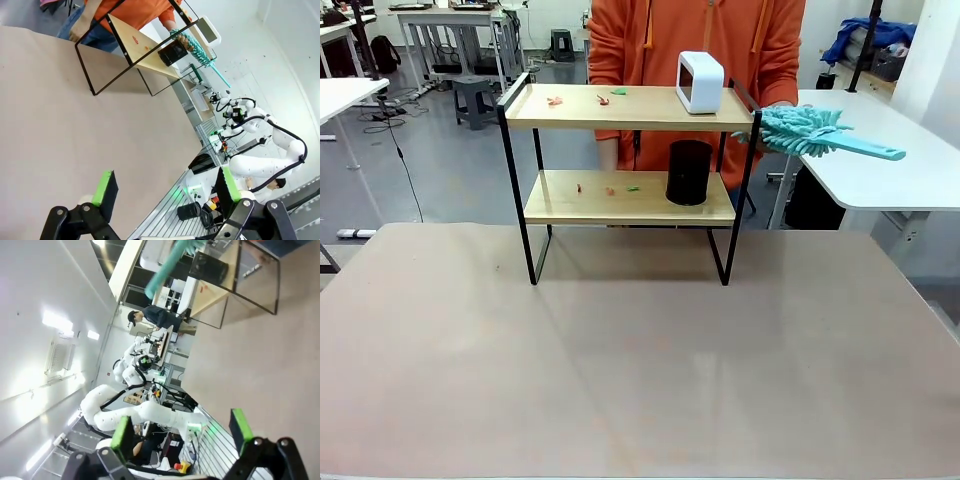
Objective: Clean the shelf.
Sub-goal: Pick up the Duster from the human.
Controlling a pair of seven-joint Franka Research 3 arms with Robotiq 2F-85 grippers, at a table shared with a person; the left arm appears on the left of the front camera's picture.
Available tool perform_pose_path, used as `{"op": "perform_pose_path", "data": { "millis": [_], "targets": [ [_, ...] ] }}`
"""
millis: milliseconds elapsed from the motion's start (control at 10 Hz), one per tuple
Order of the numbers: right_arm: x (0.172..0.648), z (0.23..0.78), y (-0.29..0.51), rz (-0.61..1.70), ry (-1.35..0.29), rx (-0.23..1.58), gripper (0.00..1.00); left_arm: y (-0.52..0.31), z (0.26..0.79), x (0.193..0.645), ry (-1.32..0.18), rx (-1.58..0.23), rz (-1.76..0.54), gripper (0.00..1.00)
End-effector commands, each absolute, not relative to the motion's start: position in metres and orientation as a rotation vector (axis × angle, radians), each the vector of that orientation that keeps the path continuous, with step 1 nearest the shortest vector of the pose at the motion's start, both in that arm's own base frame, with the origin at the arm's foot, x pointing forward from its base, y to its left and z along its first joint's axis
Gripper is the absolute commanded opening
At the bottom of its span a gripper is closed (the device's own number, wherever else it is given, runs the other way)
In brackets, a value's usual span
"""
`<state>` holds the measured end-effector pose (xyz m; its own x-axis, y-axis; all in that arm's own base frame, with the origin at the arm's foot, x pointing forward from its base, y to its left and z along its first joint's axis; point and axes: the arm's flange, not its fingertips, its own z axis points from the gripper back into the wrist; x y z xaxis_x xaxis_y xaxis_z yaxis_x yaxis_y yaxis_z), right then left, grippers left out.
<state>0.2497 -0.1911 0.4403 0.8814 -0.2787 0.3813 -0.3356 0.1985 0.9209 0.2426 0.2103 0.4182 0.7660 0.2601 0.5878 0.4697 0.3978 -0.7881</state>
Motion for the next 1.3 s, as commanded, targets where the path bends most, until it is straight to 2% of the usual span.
{"op": "perform_pose_path", "data": {
  "millis": [0,100,300,500,800,1200],
  "targets": [
    [0.286,0.512,-0.171,-0.014,-0.528,1.363,1.00,0.209,0.419,0.242,-0.756,-1.189,-0.169,1.00],
    [0.308,0.538,-0.155,-0.093,-0.489,1.350,1.00,0.209,0.419,0.242,-0.756,-1.189,-0.169,1.00],
    [0.349,0.561,-0.118,-0.109,-0.397,1.270,1.00,0.209,0.419,0.242,-0.756,-1.189,-0.169,1.00],
    [0.380,0.565,-0.090,-0.106,-0.416,1.219,1.00,0.209,0.419,0.242,-0.756,-1.189,-0.169,1.00],
    [0.427,0.553,-0.055,-0.159,-0.315,1.156,1.00,0.209,0.419,0.242,-0.756,-1.189,-0.169,1.00],
    [0.457,0.546,-0.028,-0.192,-0.251,1.114,1.00,0.209,0.419,0.242,-0.756,-1.189,-0.169,1.00]
  ]
}}
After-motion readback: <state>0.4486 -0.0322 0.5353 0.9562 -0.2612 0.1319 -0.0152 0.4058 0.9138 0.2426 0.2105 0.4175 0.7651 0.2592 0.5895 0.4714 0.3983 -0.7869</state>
